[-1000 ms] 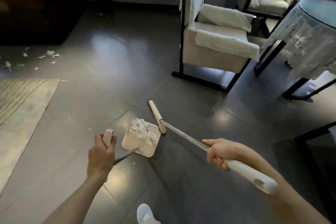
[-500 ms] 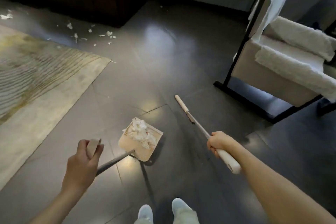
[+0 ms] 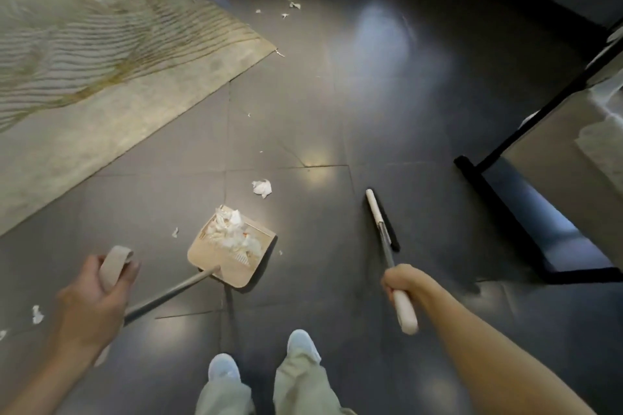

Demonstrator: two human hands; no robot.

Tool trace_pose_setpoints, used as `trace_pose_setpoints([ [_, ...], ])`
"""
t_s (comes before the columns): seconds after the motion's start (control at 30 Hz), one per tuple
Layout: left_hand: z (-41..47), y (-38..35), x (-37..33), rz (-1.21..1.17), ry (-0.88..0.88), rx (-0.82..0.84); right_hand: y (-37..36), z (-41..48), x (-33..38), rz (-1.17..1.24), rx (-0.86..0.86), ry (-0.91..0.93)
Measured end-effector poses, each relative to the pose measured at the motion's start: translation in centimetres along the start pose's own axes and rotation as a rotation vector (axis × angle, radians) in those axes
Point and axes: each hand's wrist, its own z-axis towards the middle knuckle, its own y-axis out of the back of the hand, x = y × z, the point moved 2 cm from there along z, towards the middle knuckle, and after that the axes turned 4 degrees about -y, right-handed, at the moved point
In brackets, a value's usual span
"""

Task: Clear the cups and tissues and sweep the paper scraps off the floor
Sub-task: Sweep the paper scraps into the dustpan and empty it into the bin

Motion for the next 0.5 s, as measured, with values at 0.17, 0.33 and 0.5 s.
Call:
trace_pose_setpoints([
  [0.17,-3.4,1.6,-1.2,0.014,0.007,-0.054,-6.0,-3.4,0.7,0.043,0.127,0.106],
  [0.33,-5.9,3.5,-1.6,0.101,-0.057,-0.074,-12.4,-8.3,2.5,-0.106,0.204,0.193],
  [0.5,-7.8,6.3,0.6,0.137,-0.034,-0.046,-17.2,-12.1,4.6,-0.067,0.204,0.21],
])
